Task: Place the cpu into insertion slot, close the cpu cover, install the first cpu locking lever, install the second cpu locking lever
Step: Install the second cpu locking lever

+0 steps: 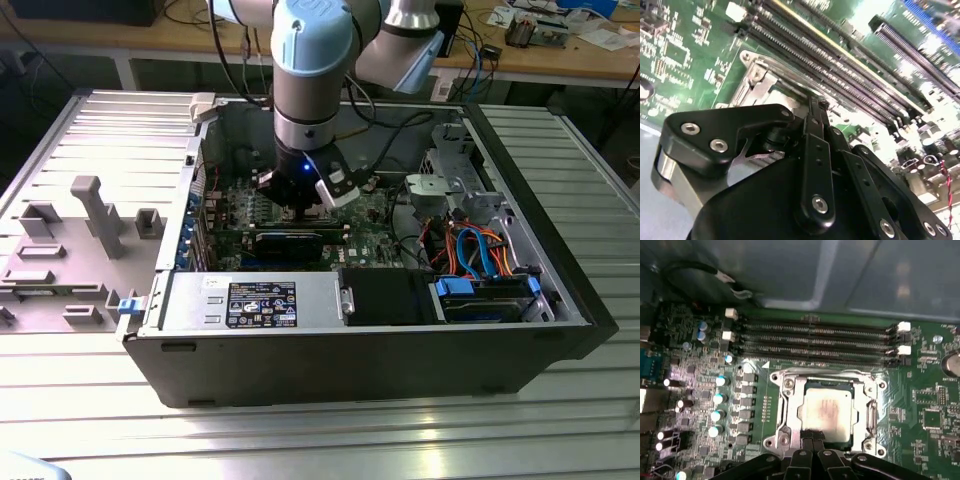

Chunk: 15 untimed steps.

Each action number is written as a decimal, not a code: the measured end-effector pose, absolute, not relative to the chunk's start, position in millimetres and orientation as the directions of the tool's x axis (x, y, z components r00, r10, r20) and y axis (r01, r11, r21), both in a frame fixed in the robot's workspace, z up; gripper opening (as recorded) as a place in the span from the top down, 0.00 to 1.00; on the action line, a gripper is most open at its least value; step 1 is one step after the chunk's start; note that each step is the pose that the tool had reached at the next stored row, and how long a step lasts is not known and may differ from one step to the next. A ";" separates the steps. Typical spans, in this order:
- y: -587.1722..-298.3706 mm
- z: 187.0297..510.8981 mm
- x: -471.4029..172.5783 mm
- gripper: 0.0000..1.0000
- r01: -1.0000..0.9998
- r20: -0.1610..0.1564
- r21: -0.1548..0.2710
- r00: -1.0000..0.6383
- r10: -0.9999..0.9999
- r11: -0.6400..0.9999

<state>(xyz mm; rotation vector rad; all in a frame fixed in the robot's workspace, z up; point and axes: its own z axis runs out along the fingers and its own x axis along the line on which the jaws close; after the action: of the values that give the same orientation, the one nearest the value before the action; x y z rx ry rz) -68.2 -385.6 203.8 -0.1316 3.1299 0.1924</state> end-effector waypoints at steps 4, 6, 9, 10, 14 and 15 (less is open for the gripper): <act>-380.8 203.8 -68.1 0.89 -0.084 -0.001 0.036 -0.996 -0.084 0.996; -376.9 203.8 -67.9 0.89 -0.084 0.004 -0.024 -0.996 -0.084 0.996; -364.1 204.4 -62.8 0.89 -0.084 0.010 -0.050 -0.996 -0.084 0.995; -360.4 204.0 -59.9 0.89 -0.084 0.011 -0.048 -0.996 -0.084 0.995; -356.2 209.3 -55.5 0.89 -0.084 0.013 -0.048 -0.996 -0.084 0.995; -355.5 215.0 -55.1 0.89 -0.084 0.013 -0.048 -0.996 -0.084 0.995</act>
<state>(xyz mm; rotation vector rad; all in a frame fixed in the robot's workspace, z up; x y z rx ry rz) -55.1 -355.5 215.0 -0.1324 3.1492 -0.0769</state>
